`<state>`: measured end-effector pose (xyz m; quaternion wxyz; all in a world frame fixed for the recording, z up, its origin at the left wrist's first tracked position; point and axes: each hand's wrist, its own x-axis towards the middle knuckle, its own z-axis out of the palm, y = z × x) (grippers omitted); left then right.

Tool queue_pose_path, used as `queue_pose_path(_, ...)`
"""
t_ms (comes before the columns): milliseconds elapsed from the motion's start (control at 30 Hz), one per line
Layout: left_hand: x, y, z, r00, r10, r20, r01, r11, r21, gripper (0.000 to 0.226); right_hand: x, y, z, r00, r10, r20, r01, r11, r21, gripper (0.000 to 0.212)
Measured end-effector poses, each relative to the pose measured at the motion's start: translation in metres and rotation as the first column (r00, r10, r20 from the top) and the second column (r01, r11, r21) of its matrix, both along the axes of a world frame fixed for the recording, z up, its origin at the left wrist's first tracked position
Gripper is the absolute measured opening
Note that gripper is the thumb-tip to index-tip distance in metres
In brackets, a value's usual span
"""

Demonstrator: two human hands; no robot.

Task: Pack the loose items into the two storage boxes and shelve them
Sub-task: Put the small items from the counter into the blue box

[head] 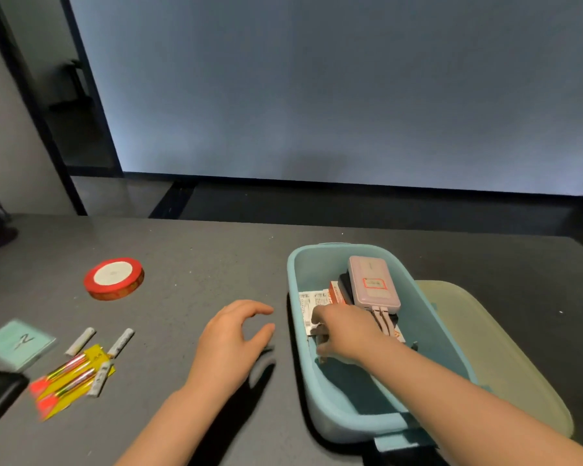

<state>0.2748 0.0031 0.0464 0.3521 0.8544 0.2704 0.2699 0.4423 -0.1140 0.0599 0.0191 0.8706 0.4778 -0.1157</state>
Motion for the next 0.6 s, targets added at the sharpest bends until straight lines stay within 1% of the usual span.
queue_pose_path(100,-0.029,0.008,-0.009,0.998,0.053,-0.015,-0.053,0.997,-0.05,0.017,-0.01,0.001,0.029,0.996,-0.076,-0.043,0.083,0.977,0.195,0.042)
queue_pose_path(167,-0.056,0.016,-0.017,0.991,0.127,-0.034,-0.13,0.985,-0.116,0.016,-0.027,0.007,0.053,0.996,-0.074,-0.038,0.083,0.933,0.351,0.038)
queue_pose_path(233,-0.084,0.026,-0.026,0.978,0.202,-0.051,-0.208,0.962,-0.176,0.015,-0.054,0.018,0.075,0.999,-0.032,-0.021,0.038,0.846,0.532,0.033)
queue_pose_path(300,-0.112,0.037,-0.034,0.96,0.271,-0.067,-0.279,0.936,-0.216,0.015,-0.086,0.033,0.088,0.999,0.031,-0.037,0.0,0.761,0.648,0.03)
queue_pose_path(333,-0.126,0.042,-0.037,0.951,0.3,-0.069,-0.308,0.922,-0.235,0.016,-0.102,0.043,0.088,0.995,0.068,-0.069,-0.005,0.748,0.664,0.031)
queue_pose_path(367,-0.139,0.047,-0.039,0.943,0.325,-0.071,-0.332,0.911,-0.244,0.016,-0.116,0.052,0.085,0.989,0.105,-0.104,-0.011,0.758,0.653,0.032)
queue_pose_path(467,-0.175,0.066,-0.043,0.918,0.387,-0.086,-0.396,0.896,-0.203,0.021,-0.148,0.083,0.051,0.971,0.165,-0.176,-0.051,0.853,0.52,0.035)
queue_pose_path(533,-0.197,0.081,-0.047,0.902,0.419,-0.107,-0.431,0.889,-0.152,0.023,-0.164,0.104,0.022,0.96,0.173,-0.221,-0.062,0.899,0.433,0.037)
queue_pose_path(600,-0.214,0.097,-0.052,0.885,0.432,-0.173,-0.445,0.894,-0.044,0.025,-0.179,0.125,-0.005,0.951,0.191,-0.245,-0.094,0.928,0.36,0.041)
